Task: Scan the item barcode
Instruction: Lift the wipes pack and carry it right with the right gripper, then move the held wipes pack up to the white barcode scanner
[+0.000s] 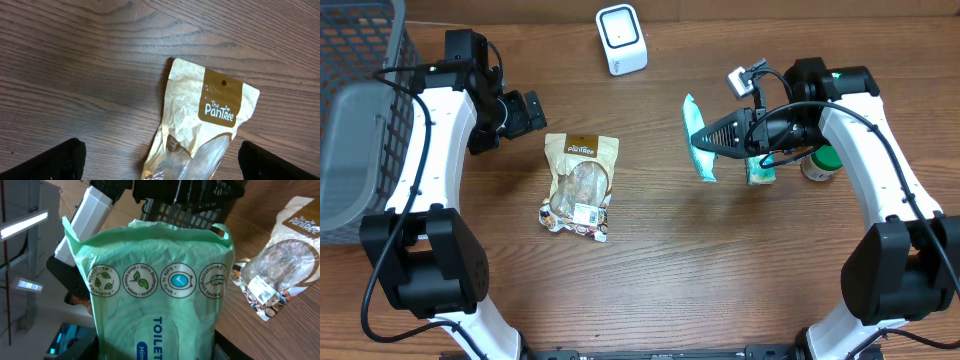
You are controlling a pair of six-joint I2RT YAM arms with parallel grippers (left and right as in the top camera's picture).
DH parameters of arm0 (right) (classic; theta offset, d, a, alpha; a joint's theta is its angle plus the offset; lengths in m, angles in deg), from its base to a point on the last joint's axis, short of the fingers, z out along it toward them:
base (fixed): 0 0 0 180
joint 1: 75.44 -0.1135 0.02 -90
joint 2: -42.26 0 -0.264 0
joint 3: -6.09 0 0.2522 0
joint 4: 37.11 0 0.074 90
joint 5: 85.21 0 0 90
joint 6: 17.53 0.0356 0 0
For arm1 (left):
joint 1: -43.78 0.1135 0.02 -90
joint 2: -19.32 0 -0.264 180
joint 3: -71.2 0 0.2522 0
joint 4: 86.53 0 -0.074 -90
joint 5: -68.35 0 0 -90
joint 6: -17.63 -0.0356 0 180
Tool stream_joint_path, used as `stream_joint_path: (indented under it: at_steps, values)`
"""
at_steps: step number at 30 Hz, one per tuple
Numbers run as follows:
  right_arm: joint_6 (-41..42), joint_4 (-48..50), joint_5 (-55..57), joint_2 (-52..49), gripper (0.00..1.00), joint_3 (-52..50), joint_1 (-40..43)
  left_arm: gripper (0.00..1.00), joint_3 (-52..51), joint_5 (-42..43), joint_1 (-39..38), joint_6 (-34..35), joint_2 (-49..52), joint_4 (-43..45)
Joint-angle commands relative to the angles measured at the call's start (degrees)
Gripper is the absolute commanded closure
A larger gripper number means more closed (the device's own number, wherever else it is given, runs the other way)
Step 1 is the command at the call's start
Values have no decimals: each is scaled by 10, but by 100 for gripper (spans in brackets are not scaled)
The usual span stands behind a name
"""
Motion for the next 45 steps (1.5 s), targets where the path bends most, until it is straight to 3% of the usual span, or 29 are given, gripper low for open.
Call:
stream_joint_path:
  at_steps: [1, 10, 11, 13, 18, 22, 28, 33, 39, 45]
  values:
    - [-14, 2, -52, 7, 49, 6, 1, 1, 5, 1, -2, -13, -8, -1]
    - [-14, 10, -47, 7, 48, 6, 1, 0, 5, 1, -2, -13, -8, -1]
    - [-11, 30, -16, 7, 45, 6, 0, 0, 5, 1, -2, -13, -8, -1]
    - [11, 58, 43, 7, 50, 6, 0, 0, 5, 1, -2, -13, -8, -1]
    - [170, 149, 216, 7, 63, 5, -17, 0, 5, 1, -2, -13, -8, -1]
    - [301, 221, 377, 7, 63, 5, -44, 0, 5, 1, -2, -13, -8, -1]
    - [393, 261, 540, 7, 62, 18, -117, 0, 5, 1, -2, -13, -8, -1]
    - [417, 205, 651, 5, 61, 130, -170, 0, 5, 1, -2, -13, -8, -1]
    - [429, 114, 746, -33, 61, 344, -189, 0, 5, 1, -2, -13, -8, -1]
    - [425, 141, 774, -104, 58, 435, -189, 0, 5, 1, -2, -13, -8, -1]
